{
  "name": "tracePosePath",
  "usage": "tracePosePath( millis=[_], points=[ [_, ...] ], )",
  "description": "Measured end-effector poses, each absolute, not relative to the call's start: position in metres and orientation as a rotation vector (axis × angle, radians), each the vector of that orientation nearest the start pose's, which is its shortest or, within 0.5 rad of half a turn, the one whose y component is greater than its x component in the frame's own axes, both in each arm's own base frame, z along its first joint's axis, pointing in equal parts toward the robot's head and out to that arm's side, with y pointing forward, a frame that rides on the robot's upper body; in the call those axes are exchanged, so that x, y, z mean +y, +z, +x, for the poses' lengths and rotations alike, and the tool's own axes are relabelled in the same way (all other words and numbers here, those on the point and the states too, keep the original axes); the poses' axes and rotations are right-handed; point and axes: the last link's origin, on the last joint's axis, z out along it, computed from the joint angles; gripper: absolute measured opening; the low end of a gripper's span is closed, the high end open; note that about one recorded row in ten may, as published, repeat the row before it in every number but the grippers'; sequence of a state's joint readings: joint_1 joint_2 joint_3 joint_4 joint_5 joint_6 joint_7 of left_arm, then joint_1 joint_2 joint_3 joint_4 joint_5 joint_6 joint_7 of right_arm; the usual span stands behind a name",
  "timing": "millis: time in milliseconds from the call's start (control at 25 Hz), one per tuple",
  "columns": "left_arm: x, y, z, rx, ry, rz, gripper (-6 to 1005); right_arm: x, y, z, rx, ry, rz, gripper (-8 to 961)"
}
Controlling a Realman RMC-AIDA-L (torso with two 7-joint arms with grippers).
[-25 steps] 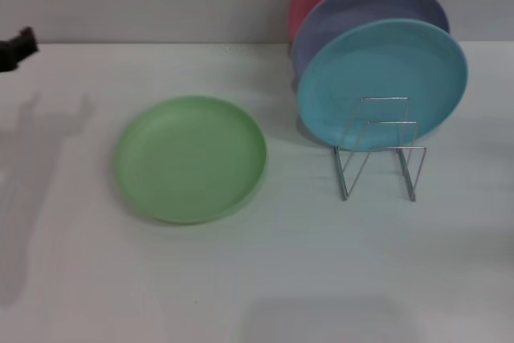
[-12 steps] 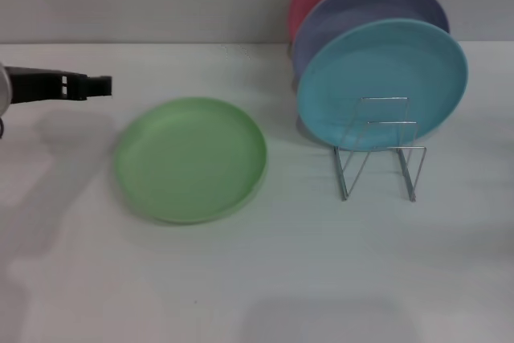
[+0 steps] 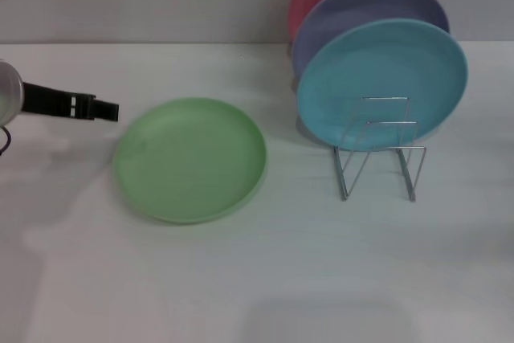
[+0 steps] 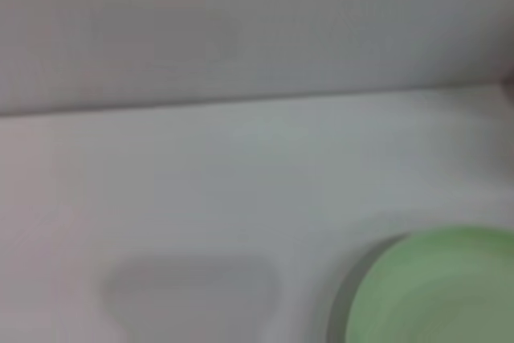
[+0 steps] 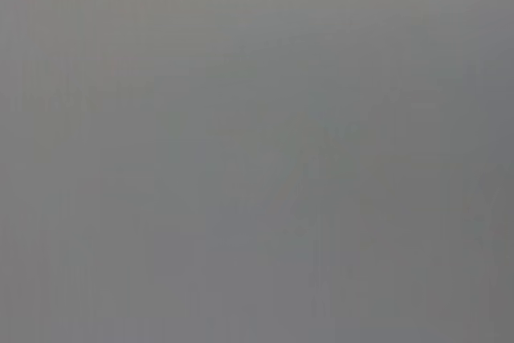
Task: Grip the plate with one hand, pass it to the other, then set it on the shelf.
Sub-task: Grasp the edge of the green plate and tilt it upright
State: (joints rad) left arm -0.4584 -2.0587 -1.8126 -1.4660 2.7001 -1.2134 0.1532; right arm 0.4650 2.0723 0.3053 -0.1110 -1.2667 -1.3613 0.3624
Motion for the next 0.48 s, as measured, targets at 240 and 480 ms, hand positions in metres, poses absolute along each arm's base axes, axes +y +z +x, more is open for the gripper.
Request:
tracePosePath(
  millis=[240, 480],
  points=[
    [0.389, 0.043, -0.209, -1.275, 0.138, -2.023, 794, 0.31, 0.098, 0.382, 0.539, 0.791, -1.033, 759],
    [0.394, 0.031, -0.21, -1.321, 0.222, -2.029, 793, 0.308, 0.099, 0.384, 0.537, 0.783, -1.031, 759]
  ],
)
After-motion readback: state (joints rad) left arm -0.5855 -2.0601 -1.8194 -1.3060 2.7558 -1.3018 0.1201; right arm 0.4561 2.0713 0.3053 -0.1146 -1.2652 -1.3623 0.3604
